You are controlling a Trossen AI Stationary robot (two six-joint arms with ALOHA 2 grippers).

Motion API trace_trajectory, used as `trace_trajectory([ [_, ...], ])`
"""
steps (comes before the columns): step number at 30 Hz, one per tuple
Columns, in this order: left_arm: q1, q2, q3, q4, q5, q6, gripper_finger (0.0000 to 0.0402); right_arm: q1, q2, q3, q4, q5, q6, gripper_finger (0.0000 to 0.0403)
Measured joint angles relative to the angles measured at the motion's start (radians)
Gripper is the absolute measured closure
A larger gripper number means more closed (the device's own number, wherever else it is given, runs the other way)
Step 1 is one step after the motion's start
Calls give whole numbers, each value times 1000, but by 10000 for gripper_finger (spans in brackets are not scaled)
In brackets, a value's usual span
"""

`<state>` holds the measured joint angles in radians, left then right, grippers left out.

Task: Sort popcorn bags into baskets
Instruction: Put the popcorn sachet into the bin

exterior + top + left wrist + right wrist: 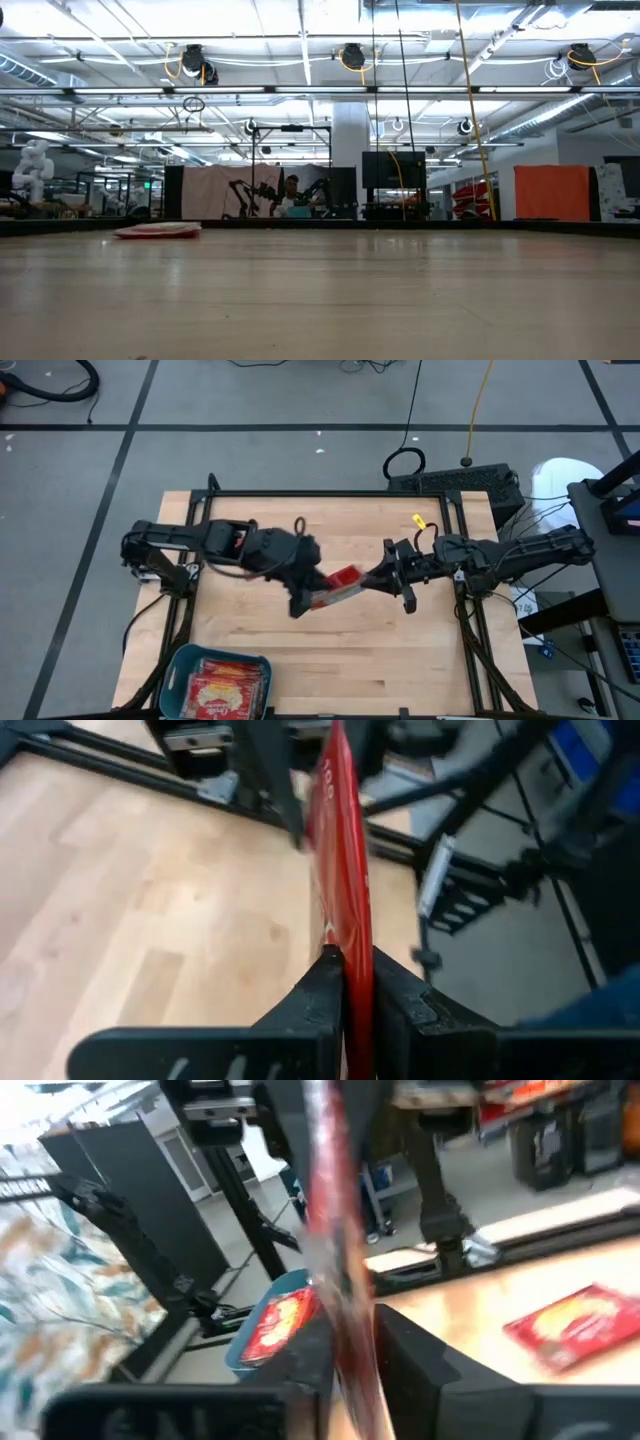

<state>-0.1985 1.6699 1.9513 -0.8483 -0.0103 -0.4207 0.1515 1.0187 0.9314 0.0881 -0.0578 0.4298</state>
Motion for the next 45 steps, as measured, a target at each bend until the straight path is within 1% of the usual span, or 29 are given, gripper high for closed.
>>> trace_trajectory([
  [2,-23,-13,10,-45,6,-6,376,10,-1,0,-26,0,77,318],
  [4,-54,-44,10,-123,0,-7,383,28,8,0,-51,4,159,299],
  [7,-94,-96,10,-197,-19,-32,383,77,39,0,-86,8,230,276],
  [9,-126,-131,10,-275,-35,-57,383,122,77,0,-54,33,255,266],
  [11,-161,-164,12,-306,-40,-76,383,169,124,0,-5,77,278,261],
  [13,-202,-192,12,-385,-43,-107,383,209,194,0,104,87,290,261],
  [17,-297,-246,11,-504,-57,-141,383,281,369,18,360,135,292,276],
  [19,-343,-267,11,-551,-80,-146,383,310,464,66,422,163,292,290],
  [21,-387,-285,11,-568,-94,-161,382,327,569,149,423,184,279,305],
  [26,-456,-319,11,-630,-138,-167,382,351,824,379,396,188,146,348],
  [28,-471,-325,11,-647,-142,-169,382,351,909,451,383,171,122,365],
  [30,-484,-327,11,-652,-144,-173,381,347,982,503,386,128,110,380],
  [33,-511,-328,10,-656,-144,-183,381,348,1070,544,384,109,107,398],
  [36,-539,-328,10,-656,-145,-199,381,349,1127,551,418,108,102,399],
  [40,-575,-312,10,-656,-148,-243,381,337,1171,553,455,112,79,397],
  [45,-625,-268,9,-654,-148,-240,381,321,1207,552,528,109,46,401],
])
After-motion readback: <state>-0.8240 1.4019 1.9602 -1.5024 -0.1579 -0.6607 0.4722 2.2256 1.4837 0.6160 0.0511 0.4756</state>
